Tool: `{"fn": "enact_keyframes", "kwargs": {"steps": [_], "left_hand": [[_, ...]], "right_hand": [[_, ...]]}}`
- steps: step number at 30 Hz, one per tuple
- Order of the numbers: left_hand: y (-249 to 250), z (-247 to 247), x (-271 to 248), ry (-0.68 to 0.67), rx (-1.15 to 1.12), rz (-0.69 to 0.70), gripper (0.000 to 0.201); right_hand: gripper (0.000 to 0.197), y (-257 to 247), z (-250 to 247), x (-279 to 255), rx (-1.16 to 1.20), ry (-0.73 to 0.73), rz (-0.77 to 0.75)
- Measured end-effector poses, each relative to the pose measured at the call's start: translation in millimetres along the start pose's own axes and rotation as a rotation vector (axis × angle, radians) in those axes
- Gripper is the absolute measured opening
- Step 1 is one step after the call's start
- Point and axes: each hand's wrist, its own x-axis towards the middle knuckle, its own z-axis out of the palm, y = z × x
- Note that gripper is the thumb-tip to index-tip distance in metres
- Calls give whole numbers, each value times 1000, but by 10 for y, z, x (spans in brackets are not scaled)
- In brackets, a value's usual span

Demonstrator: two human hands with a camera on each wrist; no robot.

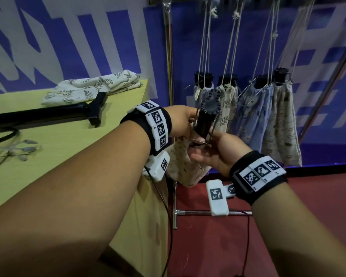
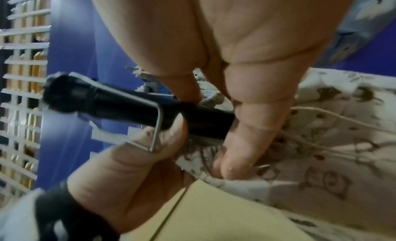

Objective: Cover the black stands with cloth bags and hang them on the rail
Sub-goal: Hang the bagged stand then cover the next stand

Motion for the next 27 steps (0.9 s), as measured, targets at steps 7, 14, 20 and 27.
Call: {"fn": "enact_keyframes", "kwargs": {"steps": [7, 14, 20, 27], "left_hand": [[111, -18, -26, 59, -26, 36, 44], [52, -141, -20, 179, -74, -26, 27], [37, -130, 31, 195, -79, -65, 24], [37, -97, 20, 94, -120, -77, 29]], "right_hand": [[44, 64, 24, 8, -227, 3, -66], [35, -13, -197, 142, -827, 313, -288], [63, 4, -277, 122, -1273, 400, -82], [18, -36, -237, 158, -597, 205, -259]]}}
